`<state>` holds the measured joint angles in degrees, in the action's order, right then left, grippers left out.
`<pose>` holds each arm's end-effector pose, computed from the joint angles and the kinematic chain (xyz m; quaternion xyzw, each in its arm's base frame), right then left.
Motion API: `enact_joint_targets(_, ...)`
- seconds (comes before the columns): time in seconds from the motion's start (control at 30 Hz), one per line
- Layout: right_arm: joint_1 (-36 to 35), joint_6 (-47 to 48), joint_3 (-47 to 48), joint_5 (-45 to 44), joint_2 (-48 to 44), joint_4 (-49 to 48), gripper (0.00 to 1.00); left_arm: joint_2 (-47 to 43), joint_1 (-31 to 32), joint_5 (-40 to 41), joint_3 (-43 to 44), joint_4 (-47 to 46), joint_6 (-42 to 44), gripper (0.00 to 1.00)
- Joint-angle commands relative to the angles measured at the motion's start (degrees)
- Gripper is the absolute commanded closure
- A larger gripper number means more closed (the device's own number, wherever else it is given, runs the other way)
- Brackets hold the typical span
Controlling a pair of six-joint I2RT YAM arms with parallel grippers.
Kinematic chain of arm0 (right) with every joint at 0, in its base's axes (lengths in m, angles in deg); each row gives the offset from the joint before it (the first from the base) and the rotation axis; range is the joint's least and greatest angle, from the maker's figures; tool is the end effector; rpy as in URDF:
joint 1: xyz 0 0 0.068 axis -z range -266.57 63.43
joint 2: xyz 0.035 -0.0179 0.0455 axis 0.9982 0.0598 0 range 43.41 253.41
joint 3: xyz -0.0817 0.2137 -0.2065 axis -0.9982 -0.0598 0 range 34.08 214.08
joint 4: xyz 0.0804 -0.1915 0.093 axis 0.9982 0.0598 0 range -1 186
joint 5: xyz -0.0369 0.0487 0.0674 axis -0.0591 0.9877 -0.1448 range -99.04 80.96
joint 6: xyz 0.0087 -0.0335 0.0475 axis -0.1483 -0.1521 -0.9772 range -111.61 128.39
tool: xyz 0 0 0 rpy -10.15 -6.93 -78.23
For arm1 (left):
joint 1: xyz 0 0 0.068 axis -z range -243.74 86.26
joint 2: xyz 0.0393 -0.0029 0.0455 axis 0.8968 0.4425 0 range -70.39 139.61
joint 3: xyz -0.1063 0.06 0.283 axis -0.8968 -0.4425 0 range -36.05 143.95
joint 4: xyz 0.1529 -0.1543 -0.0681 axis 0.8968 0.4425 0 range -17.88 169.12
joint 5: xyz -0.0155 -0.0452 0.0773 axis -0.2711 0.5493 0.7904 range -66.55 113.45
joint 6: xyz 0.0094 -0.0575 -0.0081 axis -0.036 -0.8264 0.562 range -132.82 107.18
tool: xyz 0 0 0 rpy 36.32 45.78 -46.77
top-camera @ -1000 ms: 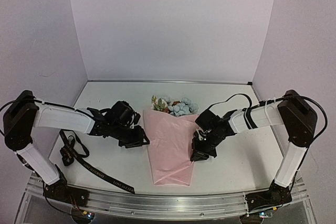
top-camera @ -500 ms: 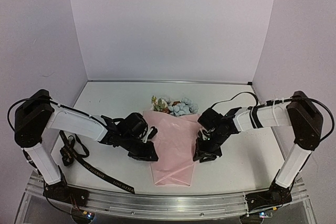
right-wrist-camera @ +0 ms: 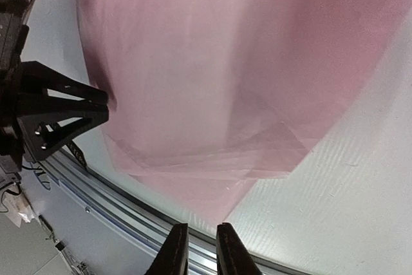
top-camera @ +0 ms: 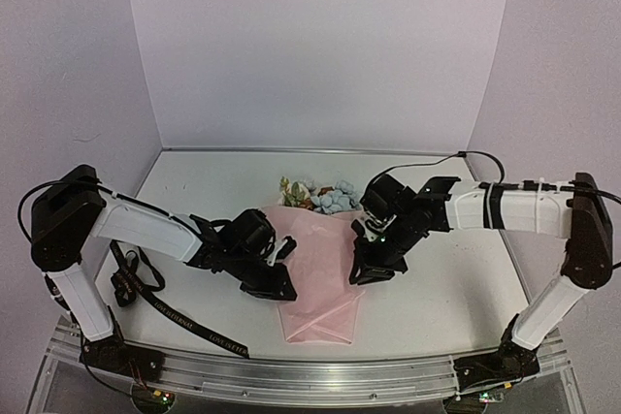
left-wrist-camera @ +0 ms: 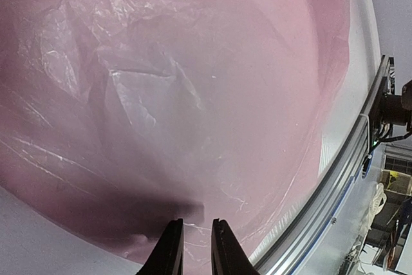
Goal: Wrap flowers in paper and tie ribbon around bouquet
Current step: Press the fold line on the folded bouquet.
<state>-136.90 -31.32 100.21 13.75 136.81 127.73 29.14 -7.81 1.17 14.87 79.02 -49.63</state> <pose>0.1767 0.2388 0.2677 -0.1297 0.9510 0.2807 0.0074 0.1641 -0.2714 0.1995 0.2121 0.9145 -0.3379 0.0671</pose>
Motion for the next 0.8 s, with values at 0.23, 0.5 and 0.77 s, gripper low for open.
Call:
enact_joint_targets(0.23,-0.9,-4.9,-3.8,-0.6,12.1,-15.4,0.9,-0.4,0.7,-2.5,1.9,-1.3,1.6,0.82)
enact_joint_targets(0.5,-1.0,-5.8,-6.0,-2.3,12.9,-17.3,0.91,-2.5,1.5,-8.2,-2.8,-3.6,0.5,0.82)
enact_joint_targets(0.77,-0.9,-6.0,-6.2,-2.0,14.0,-17.3,0.91,-2.4,1.7,-11.8,-6.4,-5.8,-1.8,0.77)
